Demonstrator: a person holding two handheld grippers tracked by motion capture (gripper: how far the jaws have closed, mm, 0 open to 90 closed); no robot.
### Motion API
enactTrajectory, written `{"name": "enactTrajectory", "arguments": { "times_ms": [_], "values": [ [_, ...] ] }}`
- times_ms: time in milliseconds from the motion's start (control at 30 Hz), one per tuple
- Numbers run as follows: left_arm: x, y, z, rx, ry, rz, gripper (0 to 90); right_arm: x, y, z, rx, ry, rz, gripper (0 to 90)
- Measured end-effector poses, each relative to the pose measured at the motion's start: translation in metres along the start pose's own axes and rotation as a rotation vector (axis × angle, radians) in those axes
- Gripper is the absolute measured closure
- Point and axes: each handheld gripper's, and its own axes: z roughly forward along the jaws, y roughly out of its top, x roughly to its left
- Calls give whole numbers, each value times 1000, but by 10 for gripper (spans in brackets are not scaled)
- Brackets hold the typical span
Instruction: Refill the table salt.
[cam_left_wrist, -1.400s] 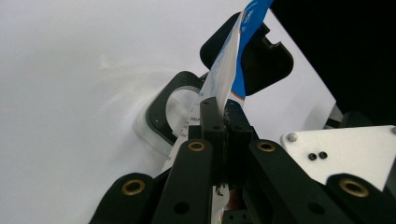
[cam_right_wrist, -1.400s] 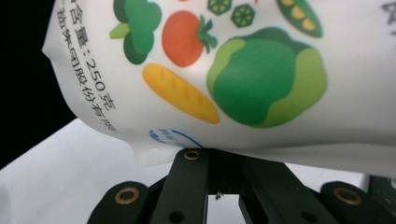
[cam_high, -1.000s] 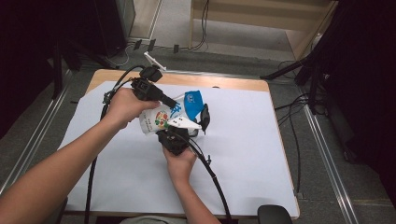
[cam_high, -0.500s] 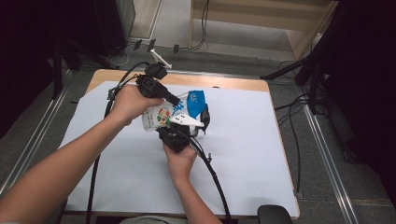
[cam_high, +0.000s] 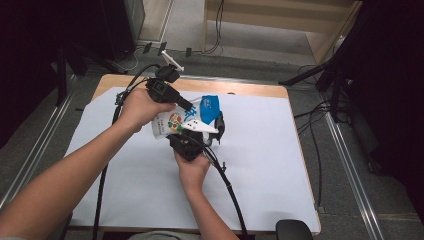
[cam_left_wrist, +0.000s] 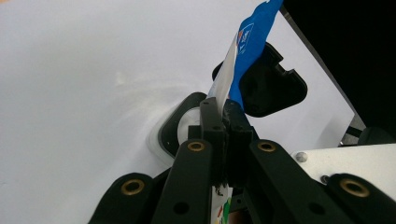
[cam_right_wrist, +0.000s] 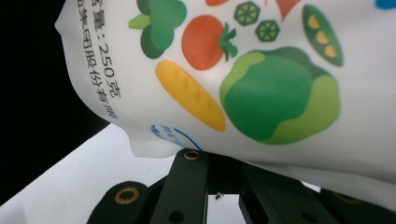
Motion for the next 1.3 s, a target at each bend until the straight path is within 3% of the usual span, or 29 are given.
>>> {"name": "enactTrajectory", "arguments": {
  "times_ms": [1300],
  "values": [
    [-5,6,-1,13,20,14,900,1,7,4,-8,2,22,900]
  ]
}}
